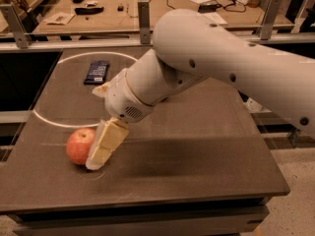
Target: Move apple near rxbar blueberry
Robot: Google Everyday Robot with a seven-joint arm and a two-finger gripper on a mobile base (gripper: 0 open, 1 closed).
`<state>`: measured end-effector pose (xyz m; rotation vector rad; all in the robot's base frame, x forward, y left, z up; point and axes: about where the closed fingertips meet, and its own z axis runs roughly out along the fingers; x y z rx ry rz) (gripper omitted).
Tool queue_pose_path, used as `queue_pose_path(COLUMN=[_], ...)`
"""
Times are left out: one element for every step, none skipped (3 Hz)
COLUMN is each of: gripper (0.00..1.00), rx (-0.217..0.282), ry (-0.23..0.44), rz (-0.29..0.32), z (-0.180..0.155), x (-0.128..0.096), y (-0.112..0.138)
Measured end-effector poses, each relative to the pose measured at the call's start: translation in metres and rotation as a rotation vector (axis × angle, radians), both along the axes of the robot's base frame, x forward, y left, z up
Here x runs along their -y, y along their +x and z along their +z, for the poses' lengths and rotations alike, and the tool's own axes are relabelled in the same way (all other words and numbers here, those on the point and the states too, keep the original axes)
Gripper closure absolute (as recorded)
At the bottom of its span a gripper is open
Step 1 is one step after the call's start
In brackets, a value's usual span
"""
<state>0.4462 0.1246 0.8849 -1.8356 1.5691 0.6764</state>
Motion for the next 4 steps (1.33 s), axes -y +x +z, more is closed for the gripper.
queue_pose_path(gripper=[0.0,0.0,0.0,0.0], rx=[-0.015,-0.035,-0.05,-0.058], ry=[-0.014,-0.024,-0.029,-0.032], rz=[0.015,0.037,0.054,0.048], z=[-0.01,-0.019,-0.025,-0.028], x=[-0.002,-0.007,-0.014,-0.018], y=[-0.004,-0.014,-0.021,-0.025])
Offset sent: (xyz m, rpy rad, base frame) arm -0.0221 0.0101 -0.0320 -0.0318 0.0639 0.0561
